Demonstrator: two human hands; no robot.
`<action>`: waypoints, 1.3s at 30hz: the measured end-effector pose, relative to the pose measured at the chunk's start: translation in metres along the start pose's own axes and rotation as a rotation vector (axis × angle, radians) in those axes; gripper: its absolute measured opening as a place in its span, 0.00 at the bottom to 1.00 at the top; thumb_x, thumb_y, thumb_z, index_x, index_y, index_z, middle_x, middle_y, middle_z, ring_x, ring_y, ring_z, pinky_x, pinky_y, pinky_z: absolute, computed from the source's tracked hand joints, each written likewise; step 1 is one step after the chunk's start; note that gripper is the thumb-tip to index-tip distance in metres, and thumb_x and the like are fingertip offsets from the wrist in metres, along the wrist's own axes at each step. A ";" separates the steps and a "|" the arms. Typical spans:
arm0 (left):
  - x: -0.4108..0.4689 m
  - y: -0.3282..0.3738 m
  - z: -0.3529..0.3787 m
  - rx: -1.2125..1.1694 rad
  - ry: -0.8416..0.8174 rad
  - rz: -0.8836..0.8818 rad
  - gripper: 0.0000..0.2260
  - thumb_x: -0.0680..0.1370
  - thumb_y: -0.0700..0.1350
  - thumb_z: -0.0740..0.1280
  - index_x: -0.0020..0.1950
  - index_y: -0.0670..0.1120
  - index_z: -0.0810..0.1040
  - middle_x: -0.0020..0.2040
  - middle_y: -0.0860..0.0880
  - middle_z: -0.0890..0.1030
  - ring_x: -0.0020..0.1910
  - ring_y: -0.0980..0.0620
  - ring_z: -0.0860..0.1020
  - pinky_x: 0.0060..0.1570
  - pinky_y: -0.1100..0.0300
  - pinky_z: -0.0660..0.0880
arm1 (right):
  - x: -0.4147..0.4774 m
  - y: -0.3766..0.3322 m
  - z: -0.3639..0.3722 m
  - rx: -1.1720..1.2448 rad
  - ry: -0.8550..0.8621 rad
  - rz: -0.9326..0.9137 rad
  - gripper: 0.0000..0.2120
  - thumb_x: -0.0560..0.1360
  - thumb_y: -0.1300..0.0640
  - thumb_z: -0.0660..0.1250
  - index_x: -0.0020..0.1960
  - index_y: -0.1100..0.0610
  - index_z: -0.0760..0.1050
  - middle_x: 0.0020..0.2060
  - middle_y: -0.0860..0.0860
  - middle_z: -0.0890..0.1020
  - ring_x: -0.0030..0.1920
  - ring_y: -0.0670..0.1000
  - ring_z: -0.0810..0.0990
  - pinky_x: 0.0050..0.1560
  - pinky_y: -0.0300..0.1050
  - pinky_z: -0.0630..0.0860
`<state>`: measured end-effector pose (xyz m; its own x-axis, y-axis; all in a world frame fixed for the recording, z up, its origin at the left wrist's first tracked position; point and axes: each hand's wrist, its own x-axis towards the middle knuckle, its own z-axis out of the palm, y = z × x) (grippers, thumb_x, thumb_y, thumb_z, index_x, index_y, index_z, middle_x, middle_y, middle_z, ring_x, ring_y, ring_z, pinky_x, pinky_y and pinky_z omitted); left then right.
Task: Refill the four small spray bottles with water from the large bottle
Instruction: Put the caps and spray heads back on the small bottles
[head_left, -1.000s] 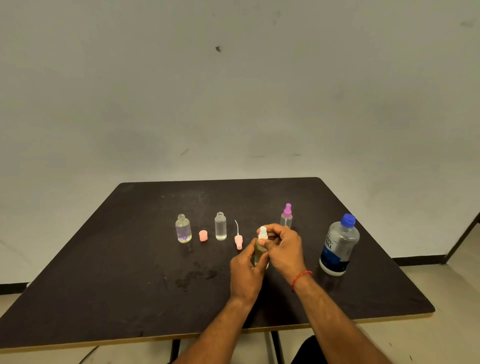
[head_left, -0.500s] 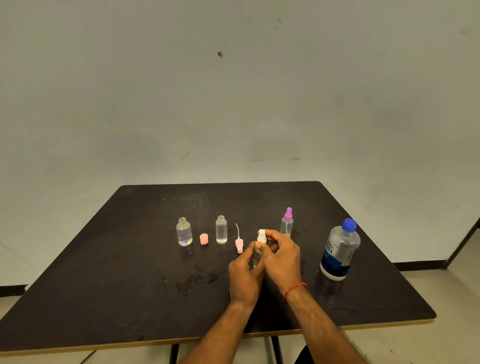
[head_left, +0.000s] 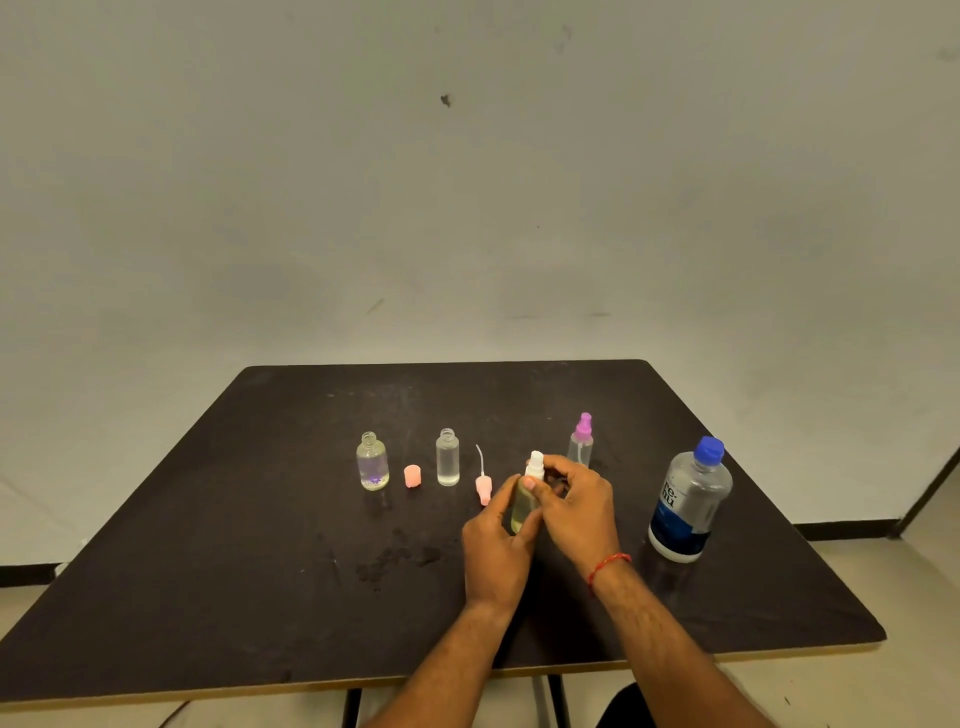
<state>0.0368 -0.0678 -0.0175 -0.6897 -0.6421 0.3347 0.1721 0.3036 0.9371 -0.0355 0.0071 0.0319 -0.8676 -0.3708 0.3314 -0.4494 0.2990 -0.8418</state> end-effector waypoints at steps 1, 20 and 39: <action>0.001 0.000 0.000 0.002 0.006 -0.004 0.20 0.76 0.43 0.74 0.68 0.52 0.79 0.54 0.60 0.85 0.54 0.65 0.82 0.55 0.63 0.80 | 0.003 0.000 -0.001 0.012 0.004 0.004 0.14 0.73 0.58 0.73 0.58 0.52 0.81 0.44 0.43 0.82 0.45 0.39 0.80 0.46 0.32 0.78; 0.008 -0.008 0.000 -0.010 0.218 -0.017 0.09 0.78 0.40 0.73 0.51 0.54 0.83 0.46 0.59 0.84 0.49 0.61 0.82 0.50 0.71 0.76 | 0.068 0.016 0.027 0.009 0.076 0.051 0.16 0.73 0.61 0.72 0.61 0.60 0.78 0.50 0.52 0.83 0.50 0.46 0.80 0.59 0.45 0.78; 0.009 -0.012 -0.001 -0.003 0.209 -0.017 0.07 0.78 0.41 0.72 0.50 0.53 0.83 0.45 0.58 0.84 0.48 0.60 0.82 0.49 0.65 0.79 | 0.079 0.030 0.047 -0.104 0.071 0.012 0.22 0.73 0.58 0.73 0.66 0.57 0.75 0.58 0.53 0.81 0.58 0.50 0.79 0.59 0.47 0.78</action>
<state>0.0292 -0.0773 -0.0255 -0.5315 -0.7794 0.3317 0.1639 0.2895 0.9430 -0.1079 -0.0544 0.0129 -0.8842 -0.3045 0.3542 -0.4554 0.3941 -0.7983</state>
